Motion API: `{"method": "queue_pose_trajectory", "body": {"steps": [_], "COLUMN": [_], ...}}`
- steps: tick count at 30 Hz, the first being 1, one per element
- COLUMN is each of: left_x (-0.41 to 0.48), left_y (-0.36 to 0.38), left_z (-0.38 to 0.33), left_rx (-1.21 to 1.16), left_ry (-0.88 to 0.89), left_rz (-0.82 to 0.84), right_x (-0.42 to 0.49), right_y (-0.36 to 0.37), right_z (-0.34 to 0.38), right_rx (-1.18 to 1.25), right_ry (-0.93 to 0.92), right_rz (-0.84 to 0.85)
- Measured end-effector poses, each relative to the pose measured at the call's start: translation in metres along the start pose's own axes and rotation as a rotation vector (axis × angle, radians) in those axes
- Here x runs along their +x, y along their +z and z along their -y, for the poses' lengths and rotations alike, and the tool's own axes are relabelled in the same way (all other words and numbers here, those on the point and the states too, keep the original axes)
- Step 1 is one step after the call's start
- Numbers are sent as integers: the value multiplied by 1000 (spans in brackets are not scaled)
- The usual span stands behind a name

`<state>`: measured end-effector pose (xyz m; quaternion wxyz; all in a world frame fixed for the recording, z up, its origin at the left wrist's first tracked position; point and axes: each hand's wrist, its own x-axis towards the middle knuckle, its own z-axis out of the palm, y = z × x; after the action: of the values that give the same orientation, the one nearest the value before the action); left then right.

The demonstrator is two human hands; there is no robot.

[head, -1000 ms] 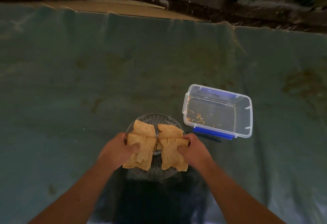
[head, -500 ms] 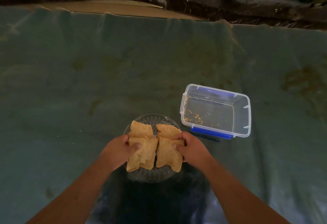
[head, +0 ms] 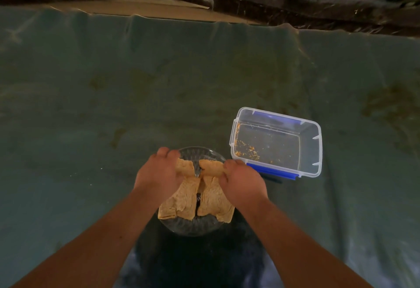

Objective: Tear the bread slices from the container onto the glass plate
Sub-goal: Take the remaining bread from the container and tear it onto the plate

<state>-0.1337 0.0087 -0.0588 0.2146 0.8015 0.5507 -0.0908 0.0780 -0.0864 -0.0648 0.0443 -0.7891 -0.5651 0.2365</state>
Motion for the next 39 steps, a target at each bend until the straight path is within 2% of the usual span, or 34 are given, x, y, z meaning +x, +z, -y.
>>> {"method": "queue_pose_trajectory", "body": {"steps": [4,8,12,22,30,39], "left_x": [22,34,38,43,47,66], "left_y": [-6,-5,-1,-2,-6,-19], "left_z": [-8,-8,-5,-3,-1,-7], "left_rx": [103,205,207,232,265,293], "left_ry": [149,151,145,141,115,182], "left_rz": [64,122,135,114,204,31], "right_x": [19,34,41,44,52,71], "right_y": [-3,-1,1,11,9,1], "right_z": [23,34,36,35,36,42], "right_rx": [-25,-175,-260,-389,-268,-245], "right_ry": [-57,-83,-81,-111,-127,-174], "right_rz": [45,117,161,121,163,40]}}
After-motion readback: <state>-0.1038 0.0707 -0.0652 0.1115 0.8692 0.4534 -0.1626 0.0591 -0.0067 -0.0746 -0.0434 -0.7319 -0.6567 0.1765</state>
